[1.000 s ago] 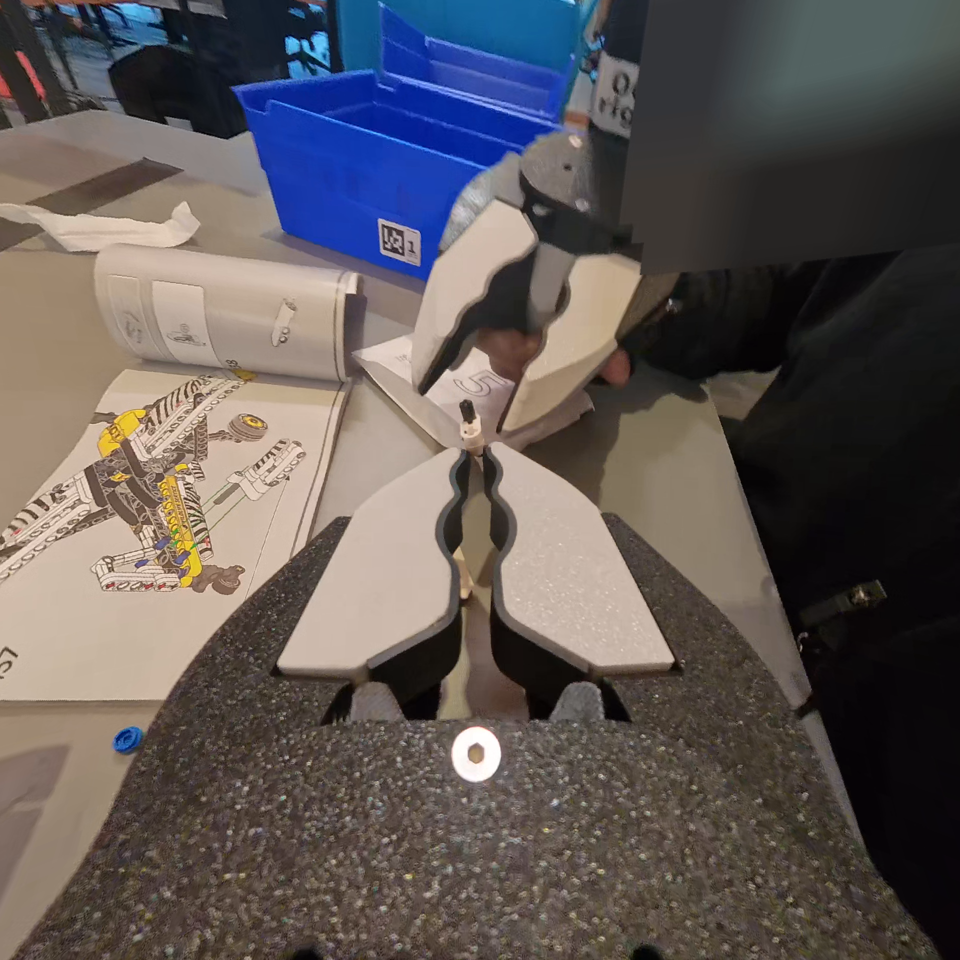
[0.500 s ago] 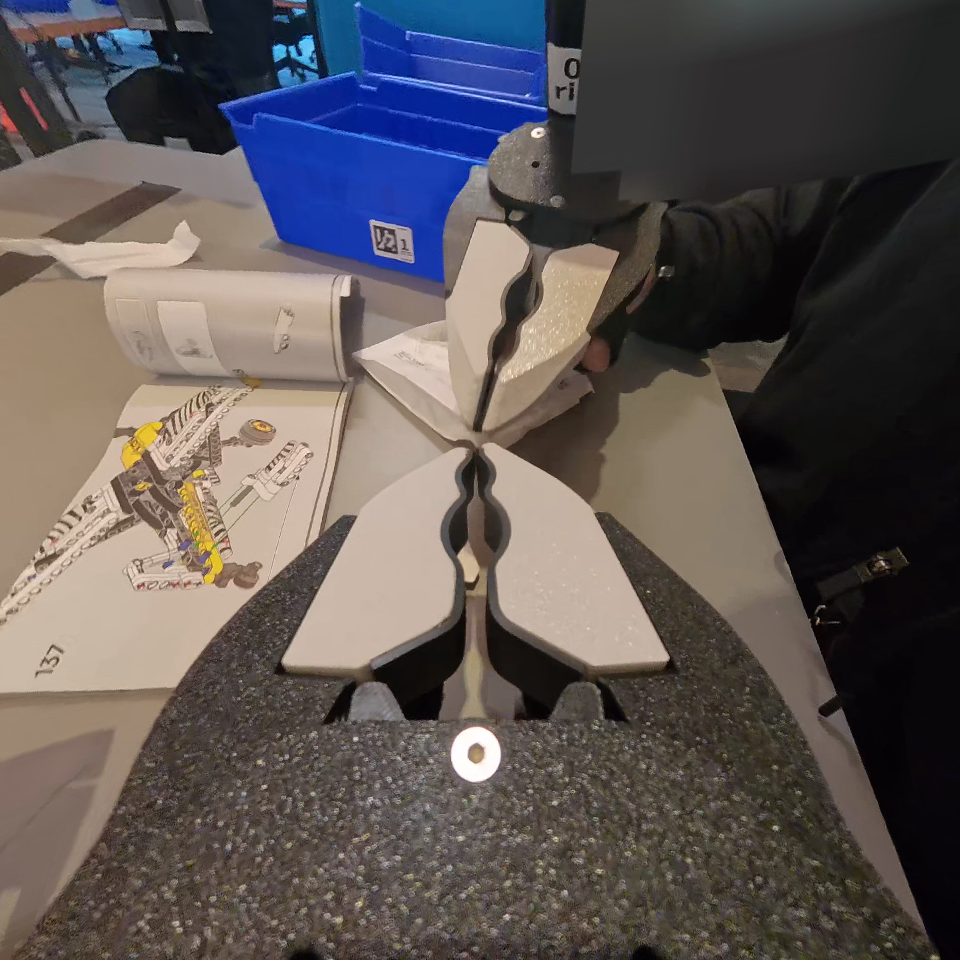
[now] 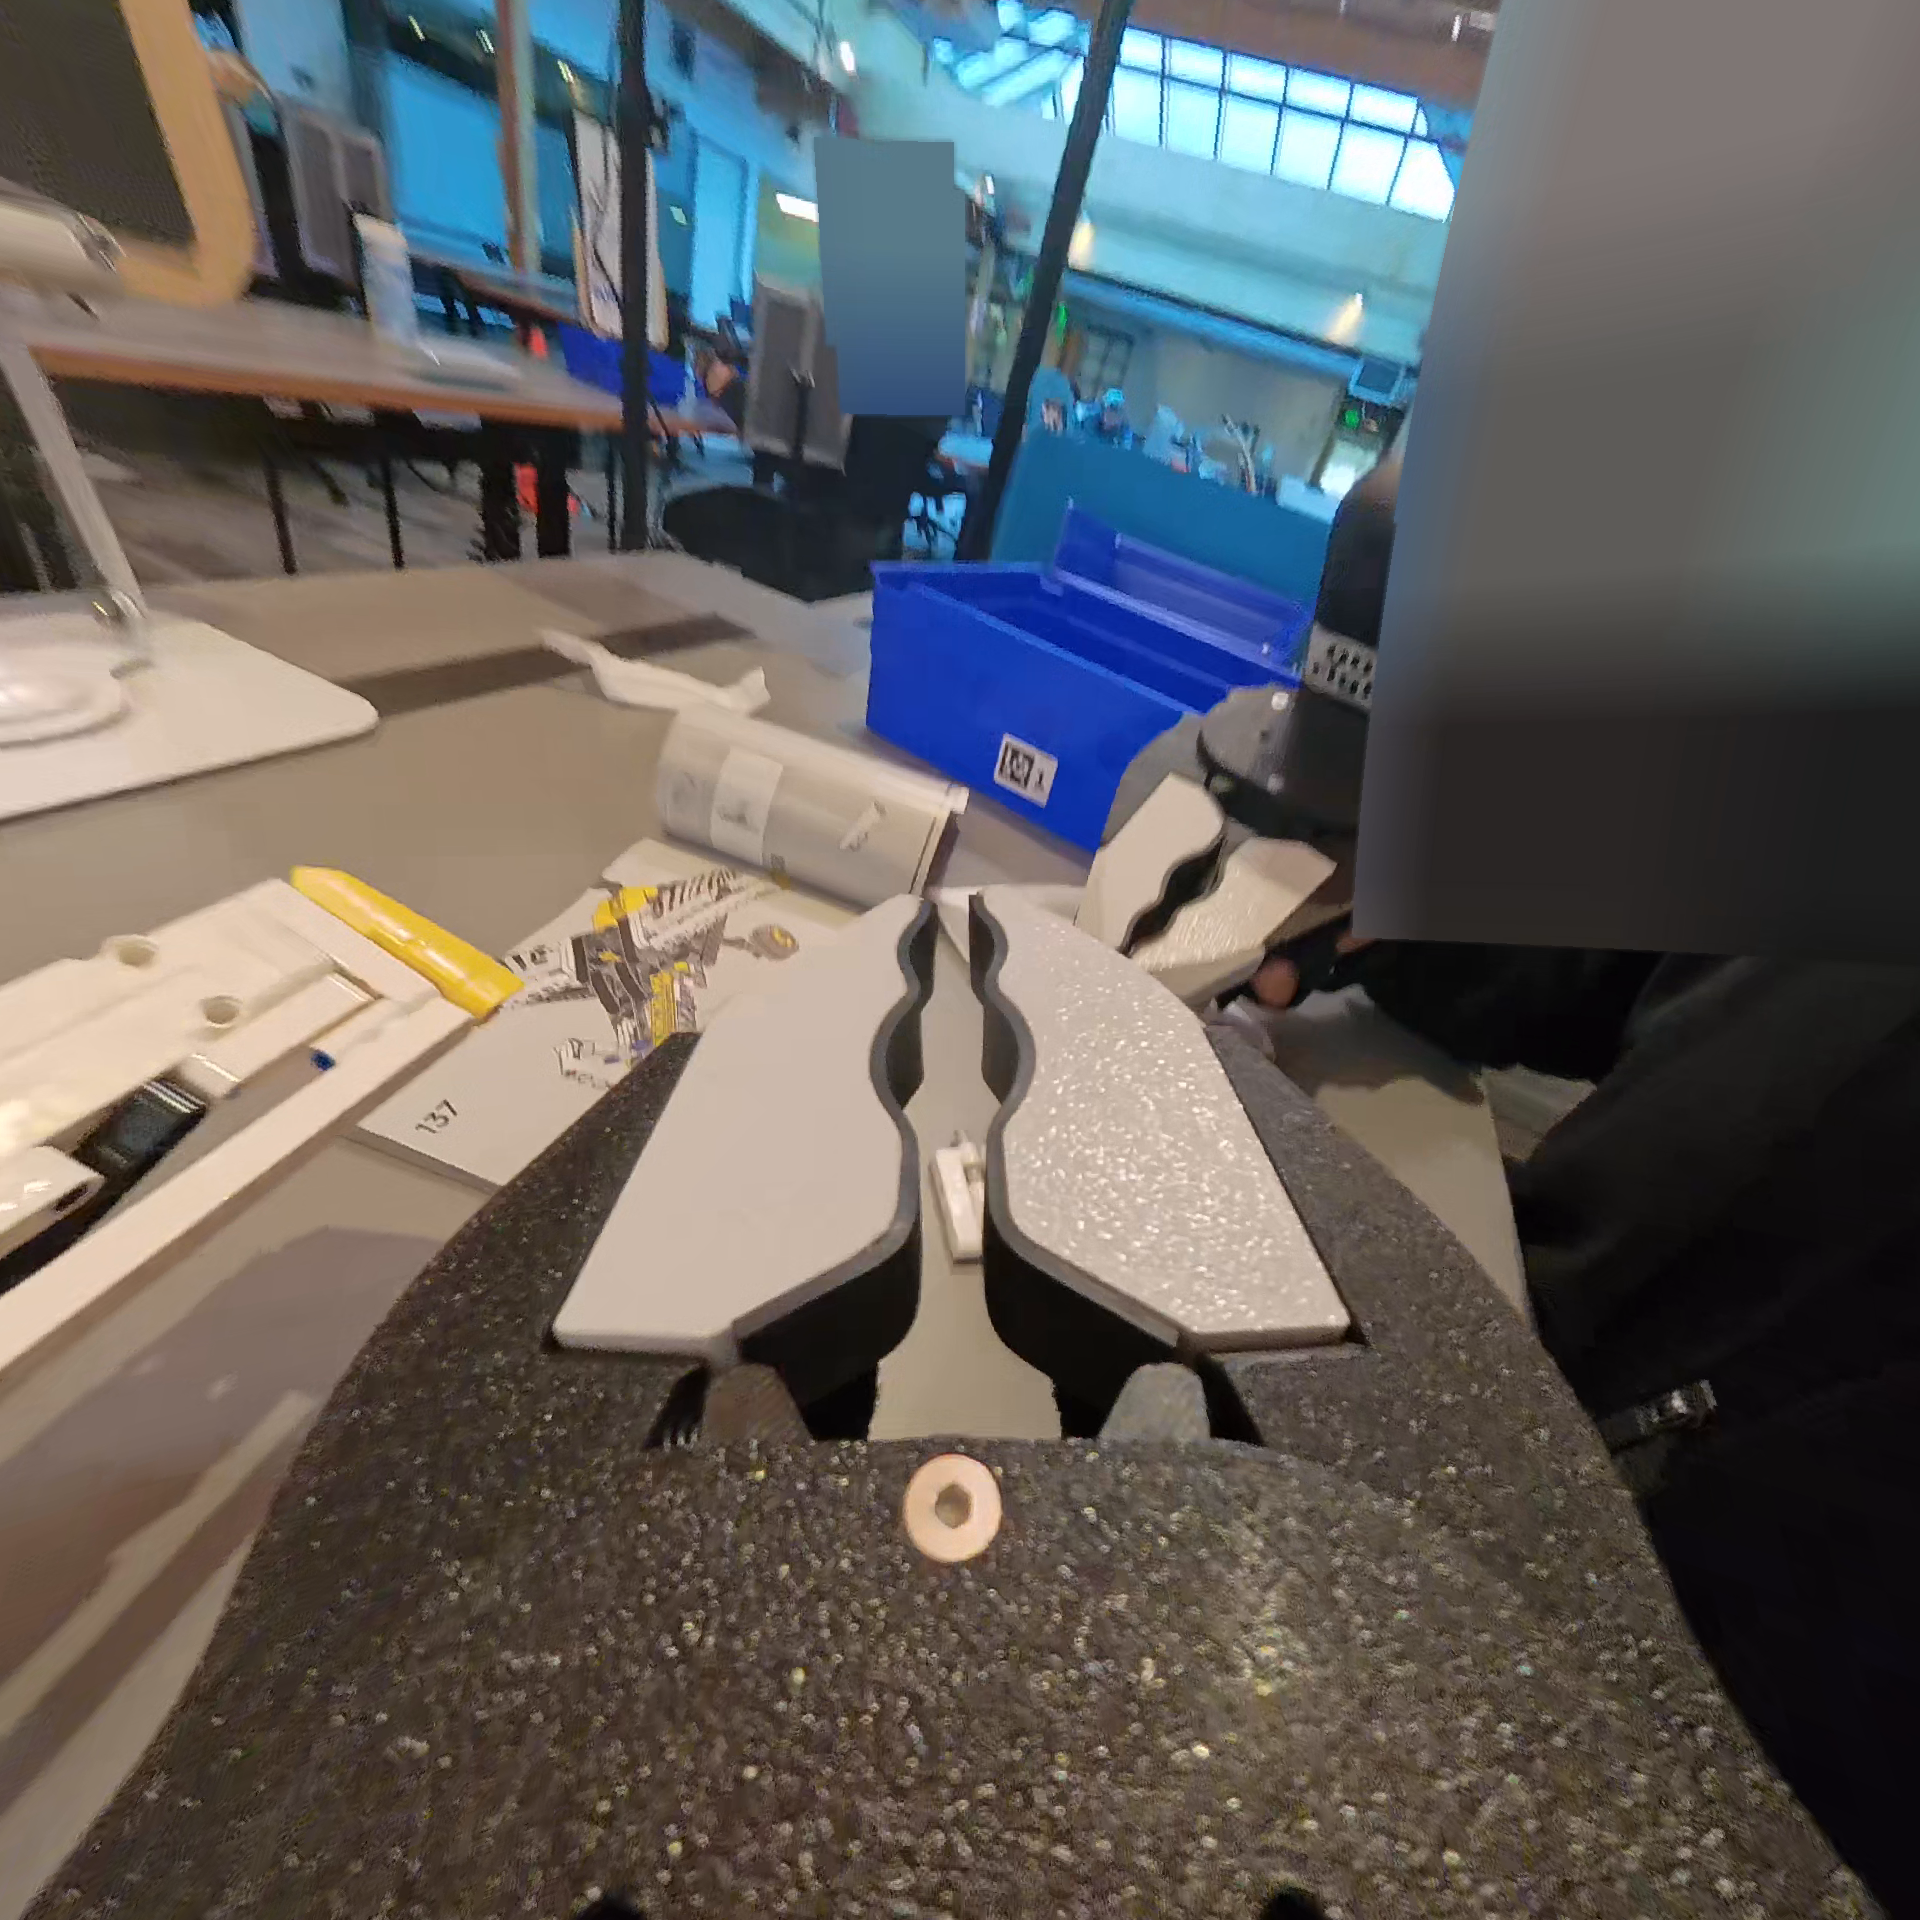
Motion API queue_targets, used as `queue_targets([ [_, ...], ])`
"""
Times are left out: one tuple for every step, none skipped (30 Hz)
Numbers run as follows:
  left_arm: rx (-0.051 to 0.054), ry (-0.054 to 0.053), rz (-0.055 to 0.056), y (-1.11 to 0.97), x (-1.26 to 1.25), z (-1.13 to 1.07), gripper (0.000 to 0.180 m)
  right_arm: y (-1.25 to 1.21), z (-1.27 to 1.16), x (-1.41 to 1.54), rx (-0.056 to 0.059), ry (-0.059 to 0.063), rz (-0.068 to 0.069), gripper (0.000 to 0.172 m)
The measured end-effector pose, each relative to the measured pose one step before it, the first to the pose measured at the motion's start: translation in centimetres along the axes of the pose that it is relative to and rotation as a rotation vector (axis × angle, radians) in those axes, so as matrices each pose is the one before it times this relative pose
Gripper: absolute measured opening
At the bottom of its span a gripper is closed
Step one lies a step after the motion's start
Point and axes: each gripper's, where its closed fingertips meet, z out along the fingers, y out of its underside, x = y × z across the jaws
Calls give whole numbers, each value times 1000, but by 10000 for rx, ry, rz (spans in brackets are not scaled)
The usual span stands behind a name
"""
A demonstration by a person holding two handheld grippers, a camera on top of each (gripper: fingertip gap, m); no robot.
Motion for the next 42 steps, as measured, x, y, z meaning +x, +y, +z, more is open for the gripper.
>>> queue_targets([
  [327, -28, 47, -683, 468, -522, 7, -43, 410, -435, -140, -87, -163, 0],
  [311, 31, 17, -634, 490, -460, 7, -104, 473, -490, -139, -96, -166, 0],
  [313, 72, -23, -647, 495, -412, 7, -140, 526, -560, -125, -121, -154, 0],
  [318, 80, -46, -709, 463, -390, 7, -180, 558, -619, -118, -143, -141, 2],
  [299, 76, -36, -734, 418, -407, 7, -236, 551, -665, -95, -156, -146, 2],
  [268, 0, -86, -750, 340, -446, 8, -257, 552, -687, -88, -162, -144, 3],
  [326, 84, -41, -799, 432, -480, 9, -252, 563, -663, -114, -147, -140, 5],
  [426, 161, -34, -885, 491, -471, 9, -244, 558, -611, -137, -120, -146, 6],
  [471, 177, -64, -907, 390, -435, 9, -276, 561, -601, -124, -113, -167, 8],
  [384, 104, -114, -796, 196, -448, 10, -356, 567, -617, -83, -130, -177, 8],
  [230, 39, -62, -578, 51, -517, 11, -431, 591, -601, -54, -132, -167, 9],
  [39, -94, 116, -278, -151, -632, 13, -437, 619, -583, -51, -137, -171, 10],
  [-128, -321, 293, -30, -458, -778, 15, -406, 671, -553, -71, -133, -187, 11],
  [-169, -380, 411, 78, -500, -897, 18, -356, 689, -453, -85, -98, -216, 11],
  [-107, -336, 438, 34, -406, -965, 21, -349, 719, -344, -74, -61, -241, 11],
  [-20, -358, 422, -69, -430, -962, 25, -353, 728, -287, -56, -63, -246, 12],
  [86, -380, 414, -212, -467, -921, 30, -345, 755, -315, -45, -125, -237, 12],
  [309, -406, 325, -516, -481, -837, 39, -378, 759, -364, -21, -215, -244, 13],
  [238, -360, 410, -424, -431, -788, 45, -365, 772, -317, 3, -240, -284, 14],
  [-87, -370, 425, -45, -517, -660, 45, -288, 767, -123, -20, -183, -308, 16],
  [-159, -262, 418, 31, -376, -531, 45, -148, 740, 44, -101, -132, -285, 18],
  [72, -112, 345, -271, -72, -501, 45, -64, 663, 116, -161, -116, -257, 20],
  [306, -119, 264, -572, -65, -490, 46, -48, 580, 135, -150, -122, -243, 22],
  [317, -118, 249, -500, -122, -423, 46, -17, 505, 154, -134, -117, -237, 24],
  [284, -216, 227, -380, -341, -356, 51, 55, 444, 176, -142, -109, -227, 25],
  [264, -316, 205, -296, -538, -330, 55, 143, 395, 130, -169, -112, -191, 26],
  [128, -305, 215, -75, -535, -317, 55, 183, 339, 60, -188, -120, -162, 26],
  [-159, -229, 244, 348, -415, -247, 55, 131, 308, 53, -154, -73, -155, 26],
  [-363, -76, 129, 620, -179, -189, 57, 34, 278, 21, -98, -33, -137, 26],
  [-383, 49, -12, 709, -7, -164, 57, -5, 301, -82, -90, -58, -99, 27],
  [-378, 134, -110, 763, 88, -170, 58, -6, 310, -154, -102, -69, -84, 28],
  [-379, 124, -175, 781, 51, -202, 58, 3, 293, -164, -109, -24, -103, 30],
  [-383, 109, -189, 805, 24, -219, 57, -65, 194, -69, -67, 55, -90, 30],
  [-340, 5, -146, 750, -122, -241, 57, -170, 80, -70, 11, 39, -53, 30],
  [-309, -38, -86, 691, -152, -271, 57, -111, 29, -103, -24, -9, -52, 30],
  [-320, -89, -26, 700, -220, -296, 57, -71, 17, -1, -44, 39, -57, 31],
  [-396, -172, 39, 773, -329, -289, 57, -67, 17, 18, -36, 33, -70, 32],
  [-403, -56, 93, 779, -134, -278, 57, -101, 32, -66, -13, -29, -77, 33],
  [-293, 103, 104, 642, 159, -274, 57, -102, 42, -104, -3, -75, -69, 33],
  [-162, 194, 86, 461, 327, -267, 54, -69, 79, -83, 1, -91, -46, 32],
  [-22, 222, 123, 267, 433, -267, 50, -80, 86, -56, 9, -106, -19, 30],
  [47, 148, 155, 150, 389, -241, 46, -29, 96, -26, -19, -115, 22, 28],
])
